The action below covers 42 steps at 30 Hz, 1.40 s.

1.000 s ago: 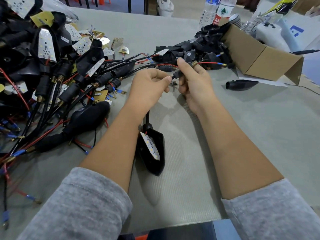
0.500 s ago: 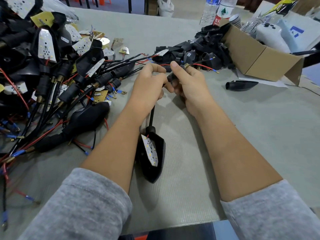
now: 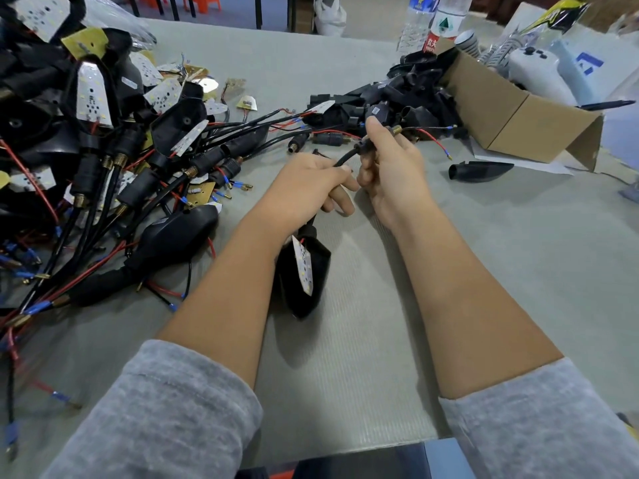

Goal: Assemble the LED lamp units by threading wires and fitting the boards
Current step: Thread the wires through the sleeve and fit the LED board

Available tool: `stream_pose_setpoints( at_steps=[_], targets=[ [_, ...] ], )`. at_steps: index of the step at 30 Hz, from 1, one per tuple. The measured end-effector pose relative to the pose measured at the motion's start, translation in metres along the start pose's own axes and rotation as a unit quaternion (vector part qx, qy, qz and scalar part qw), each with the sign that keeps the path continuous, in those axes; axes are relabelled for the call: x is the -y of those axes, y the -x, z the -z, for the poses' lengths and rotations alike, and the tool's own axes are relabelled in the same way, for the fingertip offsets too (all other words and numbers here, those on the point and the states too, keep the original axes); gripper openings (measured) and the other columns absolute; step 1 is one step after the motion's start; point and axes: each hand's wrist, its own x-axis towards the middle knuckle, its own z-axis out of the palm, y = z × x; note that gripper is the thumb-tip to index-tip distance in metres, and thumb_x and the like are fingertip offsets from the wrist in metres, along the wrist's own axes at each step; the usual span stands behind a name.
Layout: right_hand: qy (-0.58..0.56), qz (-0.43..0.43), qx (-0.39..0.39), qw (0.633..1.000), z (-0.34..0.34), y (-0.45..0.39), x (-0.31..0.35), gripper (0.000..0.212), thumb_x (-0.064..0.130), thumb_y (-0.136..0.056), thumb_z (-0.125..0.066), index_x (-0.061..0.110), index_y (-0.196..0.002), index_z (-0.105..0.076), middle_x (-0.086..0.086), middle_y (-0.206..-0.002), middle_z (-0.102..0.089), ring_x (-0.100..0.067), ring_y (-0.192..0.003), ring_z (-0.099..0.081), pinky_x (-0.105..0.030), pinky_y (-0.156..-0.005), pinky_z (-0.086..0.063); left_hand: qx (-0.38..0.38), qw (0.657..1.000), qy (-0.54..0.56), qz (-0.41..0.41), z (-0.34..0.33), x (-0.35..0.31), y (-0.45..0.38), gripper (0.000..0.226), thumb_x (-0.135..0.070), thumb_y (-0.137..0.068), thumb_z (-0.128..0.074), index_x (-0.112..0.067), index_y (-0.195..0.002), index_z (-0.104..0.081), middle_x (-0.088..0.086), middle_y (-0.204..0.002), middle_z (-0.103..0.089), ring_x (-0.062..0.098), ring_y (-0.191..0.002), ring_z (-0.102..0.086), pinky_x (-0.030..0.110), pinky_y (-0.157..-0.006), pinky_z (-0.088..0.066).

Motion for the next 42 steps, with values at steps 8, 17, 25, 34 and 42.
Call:
stream_pose_setpoints(
  at_steps=[8,17,25,34,42],
  targets=[
    [0.008,-0.007,0.008,1.000,0.002,0.000,0.001,0.028,0.026,-0.093,-0.064,0.017,-0.073,-0.047,0.004,-0.052,-0.042,-0.011,-0.044,-0.031,-0.021,-0.043,-0.024,0.009,1.000,-0.017,-0.003,-0.001,-0.002,0.003,0.029,-0.017,-0.101,-0.045,-0.011,-0.083,-0.067,-0.001,-0.049,-0.063,0.004,-0.045,-0.051,0.012,-0.050,-0.040],
    [0.033,0.004,0.019,0.999,0.000,-0.001,0.000,0.026,0.025,-0.093,-0.064,0.018,-0.074,-0.048,0.004,-0.054,-0.036,-0.010,-0.044,-0.027,-0.022,-0.041,-0.024,0.011,0.999,-0.029,-0.009,-0.002,-0.002,0.004,0.030,-0.018,-0.102,-0.043,-0.005,-0.088,-0.067,-0.005,-0.035,-0.042,0.008,-0.037,-0.037,0.022,-0.046,-0.033],
    [0.047,0.012,0.038,0.998,-0.003,0.001,0.000,0.030,0.021,-0.096,-0.059,0.019,-0.071,-0.042,0.007,-0.049,-0.034,-0.009,-0.040,-0.027,-0.022,-0.040,-0.023,0.011,0.999,-0.036,-0.013,0.000,0.002,0.002,0.031,-0.017,-0.102,-0.042,-0.006,-0.085,-0.065,-0.007,-0.034,-0.040,0.006,-0.035,-0.035,0.020,-0.044,-0.032],
    [0.058,0.018,0.050,0.997,-0.006,0.003,-0.001,0.038,0.019,-0.096,-0.057,0.020,-0.063,-0.038,0.005,-0.045,-0.033,-0.009,-0.037,-0.027,-0.021,-0.038,-0.022,0.008,0.999,-0.040,-0.004,0.000,0.003,0.001,0.032,-0.016,-0.102,-0.042,0.001,-0.088,-0.065,-0.007,-0.035,-0.039,0.008,-0.037,-0.033,0.028,-0.050,-0.030],
    [0.154,0.042,0.087,0.983,-0.012,0.005,-0.006,0.030,0.020,-0.093,-0.062,0.021,-0.065,-0.051,0.012,-0.051,-0.046,-0.005,-0.047,-0.041,-0.020,-0.045,-0.035,-0.013,0.999,-0.032,0.003,-0.004,0.000,0.001,0.045,-0.012,-0.101,-0.043,-0.011,-0.057,-0.035,-0.007,-0.031,-0.037,0.006,-0.033,-0.031,0.018,-0.041,-0.026]
  ],
)
